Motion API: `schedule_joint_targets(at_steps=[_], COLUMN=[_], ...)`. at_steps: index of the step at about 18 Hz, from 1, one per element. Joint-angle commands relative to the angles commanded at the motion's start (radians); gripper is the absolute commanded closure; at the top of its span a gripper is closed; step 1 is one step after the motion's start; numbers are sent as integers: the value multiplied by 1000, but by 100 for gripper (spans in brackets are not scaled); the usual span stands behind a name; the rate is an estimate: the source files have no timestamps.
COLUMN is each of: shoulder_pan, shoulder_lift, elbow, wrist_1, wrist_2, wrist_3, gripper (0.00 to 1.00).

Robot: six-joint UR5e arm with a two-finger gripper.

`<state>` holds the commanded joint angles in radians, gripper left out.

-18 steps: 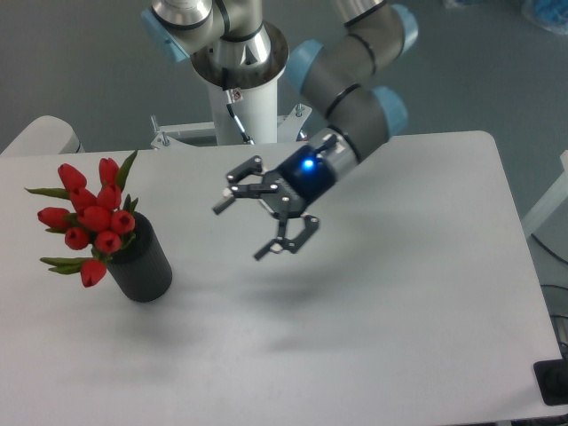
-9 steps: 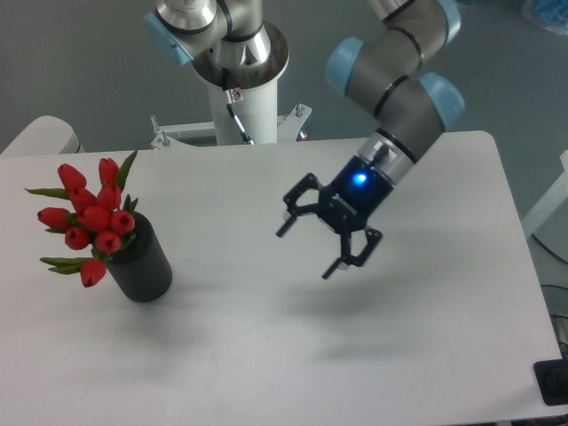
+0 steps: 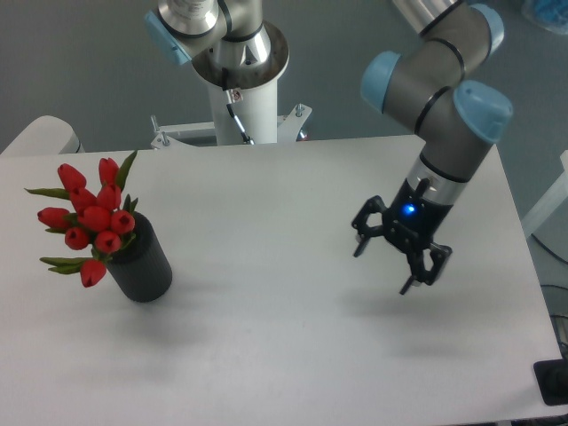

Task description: Insert the flowers into the vase

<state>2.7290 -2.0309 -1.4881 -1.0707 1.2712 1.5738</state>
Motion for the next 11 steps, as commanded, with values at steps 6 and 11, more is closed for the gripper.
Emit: schedule_joint_targets(at_steps=[6, 11], shoulder_pan=[-32, -72], shoulder_lift=[-84, -129], elbow=[83, 111], wrist_1=[-17, -51], wrist_2=[161, 277], wrist_3=[70, 115], gripper=[0, 0])
